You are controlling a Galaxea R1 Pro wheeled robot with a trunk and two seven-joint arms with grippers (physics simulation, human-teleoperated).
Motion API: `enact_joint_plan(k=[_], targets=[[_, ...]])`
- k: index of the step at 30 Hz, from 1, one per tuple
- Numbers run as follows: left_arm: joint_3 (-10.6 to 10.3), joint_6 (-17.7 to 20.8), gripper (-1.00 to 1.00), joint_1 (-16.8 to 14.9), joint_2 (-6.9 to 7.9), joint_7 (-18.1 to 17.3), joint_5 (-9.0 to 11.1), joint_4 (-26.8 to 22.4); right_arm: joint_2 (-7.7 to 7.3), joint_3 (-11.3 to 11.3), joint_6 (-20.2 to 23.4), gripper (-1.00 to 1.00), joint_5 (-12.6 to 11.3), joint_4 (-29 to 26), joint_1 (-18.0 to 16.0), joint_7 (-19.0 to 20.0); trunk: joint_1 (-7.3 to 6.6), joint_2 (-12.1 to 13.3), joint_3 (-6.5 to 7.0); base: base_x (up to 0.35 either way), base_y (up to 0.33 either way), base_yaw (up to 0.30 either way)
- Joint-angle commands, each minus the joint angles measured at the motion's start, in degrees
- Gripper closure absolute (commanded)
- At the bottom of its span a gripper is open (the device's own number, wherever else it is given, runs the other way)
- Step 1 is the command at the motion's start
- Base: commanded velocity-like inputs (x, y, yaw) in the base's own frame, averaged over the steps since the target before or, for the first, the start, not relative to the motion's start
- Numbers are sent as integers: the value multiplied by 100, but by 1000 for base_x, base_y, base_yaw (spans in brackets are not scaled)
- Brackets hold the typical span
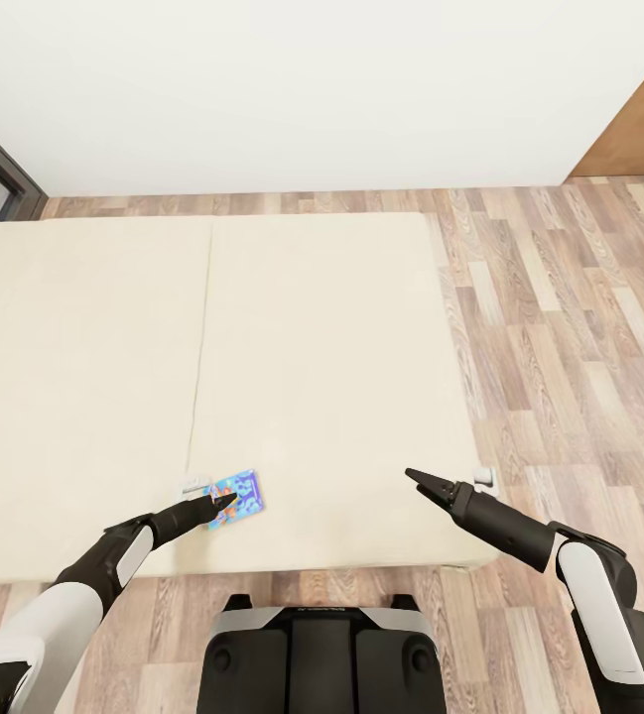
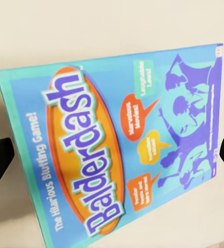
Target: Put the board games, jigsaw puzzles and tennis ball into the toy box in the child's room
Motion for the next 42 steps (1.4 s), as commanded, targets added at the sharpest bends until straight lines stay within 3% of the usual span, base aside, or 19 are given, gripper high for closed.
enact_joint_plan(k=[1,42], targets=[[21,56,-100,-1,-1,-23,43,-2,0,-7,26,-100,33,0,-4,41,3,-9,-6,0,-87,0],[20,56,-100,-1,-1,-28,43,-10,3,-5,26,-100,33,0,-4,41,3,-9,-6,0,-59,0]])
